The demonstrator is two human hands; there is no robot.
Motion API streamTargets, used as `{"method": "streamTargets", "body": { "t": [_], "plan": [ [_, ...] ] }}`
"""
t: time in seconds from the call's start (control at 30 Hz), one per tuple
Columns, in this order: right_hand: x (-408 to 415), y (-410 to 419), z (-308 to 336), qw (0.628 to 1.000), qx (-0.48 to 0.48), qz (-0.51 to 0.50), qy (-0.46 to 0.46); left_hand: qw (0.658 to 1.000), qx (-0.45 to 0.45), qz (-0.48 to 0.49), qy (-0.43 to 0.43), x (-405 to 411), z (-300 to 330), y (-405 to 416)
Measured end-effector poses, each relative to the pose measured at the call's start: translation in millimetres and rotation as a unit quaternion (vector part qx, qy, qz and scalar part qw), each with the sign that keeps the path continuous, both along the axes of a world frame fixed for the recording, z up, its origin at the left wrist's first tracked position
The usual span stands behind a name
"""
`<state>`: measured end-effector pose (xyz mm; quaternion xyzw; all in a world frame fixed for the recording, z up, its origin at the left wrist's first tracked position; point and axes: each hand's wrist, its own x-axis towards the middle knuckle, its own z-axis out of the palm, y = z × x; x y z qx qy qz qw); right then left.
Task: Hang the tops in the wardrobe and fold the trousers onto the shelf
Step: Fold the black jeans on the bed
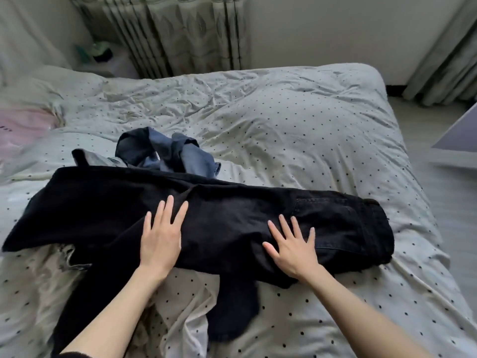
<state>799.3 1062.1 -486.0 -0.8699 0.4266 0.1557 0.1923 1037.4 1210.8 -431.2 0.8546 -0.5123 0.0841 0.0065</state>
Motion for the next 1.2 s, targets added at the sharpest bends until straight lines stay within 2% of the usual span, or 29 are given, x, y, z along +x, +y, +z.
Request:
{"method": "streamTargets", "body": {
  "t": [0.1, 0.2, 0.4, 0.53, 0.73, 0.87, 1.0, 1.13, 1.2],
  "plan": [
    [16, 18, 8, 0.999, -0.014, -0.019, -0.045, 0.995, -0.034, 0.063, 0.066, -12, 1, 25],
    [36, 53, 20, 0.992, -0.061, 0.041, -0.106, 0.985, -0.082, 0.098, 0.119, -26, -4, 56],
    [71, 126, 33, 0.966, -0.110, 0.185, -0.145, 0.972, 0.037, 0.171, 0.158, -37, -32, 149],
    [92, 168, 35, 0.959, -0.118, 0.212, -0.146, 0.962, 0.073, 0.193, 0.176, -32, -43, 189],
    [127, 199, 37, 0.955, -0.157, 0.180, -0.176, 0.985, -0.010, 0.113, 0.133, 18, -35, 219],
    [183, 211, 58, 0.970, -0.134, 0.081, -0.184, 0.992, 0.052, 0.070, 0.095, 92, 17, 208],
    [233, 211, 86, 0.966, -0.156, 0.031, -0.204, 0.990, 0.121, 0.057, 0.042, 171, 63, 173],
    [271, 203, 108, 0.961, -0.214, -0.001, -0.177, 0.991, 0.114, 0.057, 0.047, 236, 101, 137],
    [284, 202, 111, 0.957, -0.228, 0.026, -0.174, 0.991, 0.107, 0.069, 0.043, 260, 109, 122]
  ]
}}
